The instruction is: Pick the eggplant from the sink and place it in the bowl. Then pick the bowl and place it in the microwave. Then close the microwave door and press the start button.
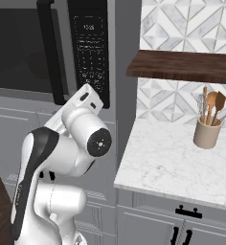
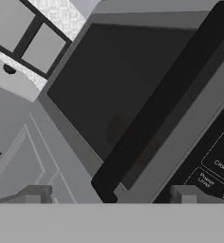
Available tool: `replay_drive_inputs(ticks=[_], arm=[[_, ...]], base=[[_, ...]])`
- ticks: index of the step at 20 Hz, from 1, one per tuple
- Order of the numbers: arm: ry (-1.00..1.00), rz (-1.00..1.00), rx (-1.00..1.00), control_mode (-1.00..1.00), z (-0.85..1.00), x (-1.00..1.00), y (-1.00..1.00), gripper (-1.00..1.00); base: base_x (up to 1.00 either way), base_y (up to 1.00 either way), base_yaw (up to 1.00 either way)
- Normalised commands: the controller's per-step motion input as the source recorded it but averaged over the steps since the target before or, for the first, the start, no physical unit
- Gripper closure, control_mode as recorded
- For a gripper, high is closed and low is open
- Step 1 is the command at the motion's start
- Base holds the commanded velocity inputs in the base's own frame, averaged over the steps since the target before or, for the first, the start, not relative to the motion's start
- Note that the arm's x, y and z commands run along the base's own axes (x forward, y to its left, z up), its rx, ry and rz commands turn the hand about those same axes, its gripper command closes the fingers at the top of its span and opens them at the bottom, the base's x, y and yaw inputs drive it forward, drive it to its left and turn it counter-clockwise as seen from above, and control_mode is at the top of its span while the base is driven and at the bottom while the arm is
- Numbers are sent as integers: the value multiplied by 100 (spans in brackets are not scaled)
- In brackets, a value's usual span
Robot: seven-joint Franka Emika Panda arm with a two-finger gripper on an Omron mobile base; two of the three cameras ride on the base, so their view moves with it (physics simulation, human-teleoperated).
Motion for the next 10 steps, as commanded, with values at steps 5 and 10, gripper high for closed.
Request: replay_drive_inputs(ticks=[5, 10], arm=[[0, 0, 5, -100, -1, 11, -9, -100], [0, 0, 5, -100, 0, 9, -16, -100]], base=[[0, 0, 0], [0, 0, 0]])
